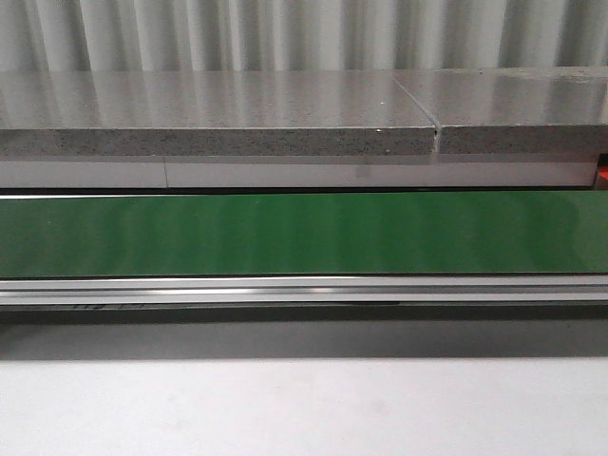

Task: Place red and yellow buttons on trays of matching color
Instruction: 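Carry the yellow button to the yellow tray and open the right gripper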

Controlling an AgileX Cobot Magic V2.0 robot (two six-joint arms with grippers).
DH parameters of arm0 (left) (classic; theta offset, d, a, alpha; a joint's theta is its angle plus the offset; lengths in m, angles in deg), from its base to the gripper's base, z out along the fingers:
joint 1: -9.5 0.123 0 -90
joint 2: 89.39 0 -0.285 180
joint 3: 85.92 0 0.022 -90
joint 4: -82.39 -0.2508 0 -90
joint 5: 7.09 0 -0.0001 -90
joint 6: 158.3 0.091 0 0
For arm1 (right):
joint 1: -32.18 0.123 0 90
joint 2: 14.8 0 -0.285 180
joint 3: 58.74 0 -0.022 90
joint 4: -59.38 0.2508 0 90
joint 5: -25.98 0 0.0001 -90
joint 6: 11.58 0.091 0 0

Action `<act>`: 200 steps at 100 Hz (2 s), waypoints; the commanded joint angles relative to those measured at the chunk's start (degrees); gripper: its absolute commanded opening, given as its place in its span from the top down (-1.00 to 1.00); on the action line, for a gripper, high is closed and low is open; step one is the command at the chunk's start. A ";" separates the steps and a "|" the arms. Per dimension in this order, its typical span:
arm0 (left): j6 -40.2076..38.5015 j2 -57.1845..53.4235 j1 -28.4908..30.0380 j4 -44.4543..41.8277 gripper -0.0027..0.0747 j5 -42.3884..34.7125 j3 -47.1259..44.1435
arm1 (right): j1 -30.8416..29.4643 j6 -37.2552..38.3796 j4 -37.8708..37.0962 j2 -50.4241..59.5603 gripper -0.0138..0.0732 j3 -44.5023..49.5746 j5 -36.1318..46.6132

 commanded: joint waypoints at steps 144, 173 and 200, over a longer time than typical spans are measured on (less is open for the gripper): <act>-0.04 0.50 -0.03 0.71 0.98 -4.34 1.46 | -0.12 0.40 0.81 -0.13 -0.29 -0.05 8.39; -0.04 0.50 -0.03 0.71 0.98 -4.34 1.46 | 8.86 0.35 0.94 7.78 0.77 -0.05 6.78; -0.04 0.50 -0.03 0.71 0.98 -4.34 1.46 | 20.96 0.35 -2.30 11.79 0.89 -0.05 7.92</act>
